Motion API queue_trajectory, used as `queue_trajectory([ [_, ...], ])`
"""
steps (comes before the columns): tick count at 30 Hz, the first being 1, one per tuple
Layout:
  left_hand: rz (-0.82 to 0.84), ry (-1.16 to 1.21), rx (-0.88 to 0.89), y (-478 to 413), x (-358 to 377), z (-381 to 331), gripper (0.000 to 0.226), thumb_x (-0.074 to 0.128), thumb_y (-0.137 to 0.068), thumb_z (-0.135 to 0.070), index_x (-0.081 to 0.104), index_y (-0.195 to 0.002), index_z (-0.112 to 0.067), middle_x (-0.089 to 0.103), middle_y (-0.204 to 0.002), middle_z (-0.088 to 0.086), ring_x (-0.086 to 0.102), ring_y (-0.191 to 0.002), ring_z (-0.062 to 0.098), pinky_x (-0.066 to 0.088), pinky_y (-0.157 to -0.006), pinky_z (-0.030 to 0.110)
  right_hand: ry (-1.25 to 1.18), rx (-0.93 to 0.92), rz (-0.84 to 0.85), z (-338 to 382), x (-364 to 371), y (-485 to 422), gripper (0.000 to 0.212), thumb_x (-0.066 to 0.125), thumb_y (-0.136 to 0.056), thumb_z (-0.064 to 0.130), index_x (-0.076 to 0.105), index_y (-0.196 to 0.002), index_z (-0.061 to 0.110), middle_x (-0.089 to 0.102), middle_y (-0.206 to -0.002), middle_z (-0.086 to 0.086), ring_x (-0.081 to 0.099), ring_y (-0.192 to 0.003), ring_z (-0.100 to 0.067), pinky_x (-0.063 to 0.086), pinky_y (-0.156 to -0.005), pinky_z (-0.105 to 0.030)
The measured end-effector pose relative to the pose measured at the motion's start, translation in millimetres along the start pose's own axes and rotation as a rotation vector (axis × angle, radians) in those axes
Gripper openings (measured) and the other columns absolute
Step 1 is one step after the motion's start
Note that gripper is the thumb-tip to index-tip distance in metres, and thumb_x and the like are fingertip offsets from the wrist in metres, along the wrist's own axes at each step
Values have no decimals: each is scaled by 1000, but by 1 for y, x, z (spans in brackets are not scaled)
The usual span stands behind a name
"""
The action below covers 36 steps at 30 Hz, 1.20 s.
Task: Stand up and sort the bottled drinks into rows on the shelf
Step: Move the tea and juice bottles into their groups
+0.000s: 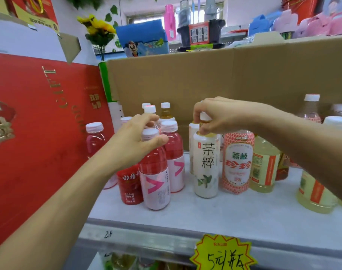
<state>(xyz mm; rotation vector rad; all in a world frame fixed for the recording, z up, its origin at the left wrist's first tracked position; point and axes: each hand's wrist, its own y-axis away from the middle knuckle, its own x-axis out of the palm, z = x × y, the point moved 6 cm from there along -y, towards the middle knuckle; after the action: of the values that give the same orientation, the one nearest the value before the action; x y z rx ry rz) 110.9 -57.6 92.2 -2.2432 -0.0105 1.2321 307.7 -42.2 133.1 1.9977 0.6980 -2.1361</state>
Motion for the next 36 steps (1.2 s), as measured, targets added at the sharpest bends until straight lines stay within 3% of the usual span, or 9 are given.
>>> queue_trajectory([
  [5, -42, -14, -41, 11, 2, 8, 49, 63, -88, -53, 55, -130, -30, 61, -125, -8, 58, -109, 12, 51, -95, 42, 241, 52, -139, -1, 2, -14, 30, 60, -92, 23, 57, -121, 20, 54, -118, -6, 43, -113, -25, 43, -88, -38],
  [8, -80, -18, -40, 13, 1, 6, 45, 65, -88, -51, 59, -126, -27, 66, -118, -8, 62, -103, 12, 53, -91, 42, 84, -103, -275, 27, 5, -22, 36, 54, -96, 27, 52, -131, 22, 53, -126, -3, 44, -121, -23, 42, -95, -39],
  [13, -38, 55, 12, 12, 0, 8, 33, 66, -90, -44, 59, -119, -31, 67, -106, -11, 65, -97, 9, 54, -88, 41, -104, -109, -60, 51, 39, -45, 41, 54, -97, 36, 53, -136, 24, 59, -131, -4, 55, -120, -27, 46, -98, -43],
  [21, 84, 356, 25, 11, 7, 19, 26, 69, -90, -34, 49, -106, -27, 72, -103, -13, 70, -95, 6, 55, -81, 30, -111, -130, -62, 40, 24, -15, 33, 63, -94, 25, 64, -126, 18, 64, -120, -2, 57, -108, -20, 40, -82, -28],
  [24, 66, 424, 16, 13, 9, 19, 27, 69, -91, -32, 50, -109, -24, 72, -105, -12, 69, -98, 6, 55, -84, 30, -89, -96, -17, 36, 14, 5, 37, 65, -92, 30, 64, -128, 21, 63, -124, 5, 57, -111, -14, 45, -90, -30],
  [28, -36, 520, -16, 25, 22, 24, 50, 70, -91, -31, 41, -131, -28, 63, -128, -8, 62, -114, 4, 50, -103, 38, -239, -43, -144, 26, 14, 31, 40, 69, -85, 40, 66, -124, 29, 67, -113, 10, 62, -98, -4, 53, -87, -31],
  [30, -80, 551, -44, 37, 35, 25, 67, 74, -87, -34, 29, -137, -39, 54, -137, -8, 56, -118, -5, 47, -104, 25, -475, 29, -279, 17, 31, 42, 57, 73, -82, 42, 55, -135, 32, 63, -120, 10, 60, -104, -3, 52, -90, -26],
  [33, -115, 557, -109, 60, 62, 26, 94, 81, -79, -36, 16, -147, -42, 42, -150, -10, 51, -125, -3, 42, -103, 21, -879, 111, -400, 17, 78, 60, 73, 82, -77, 30, 42, -139, 30, 60, -119, 13, 60, -103, 9, 48, -84, -8],
  [36, -178, 547, -140, 80, 85, 31, 107, 85, -74, -31, 10, -149, -45, 35, -151, -17, 40, -134, -1, 34, -109, 24, -963, 191, -449, 23, 124, 73, 77, 87, -71, 27, 41, -132, 34, 64, -117, 14, 62, -101, 9, 50, -88, -13],
])
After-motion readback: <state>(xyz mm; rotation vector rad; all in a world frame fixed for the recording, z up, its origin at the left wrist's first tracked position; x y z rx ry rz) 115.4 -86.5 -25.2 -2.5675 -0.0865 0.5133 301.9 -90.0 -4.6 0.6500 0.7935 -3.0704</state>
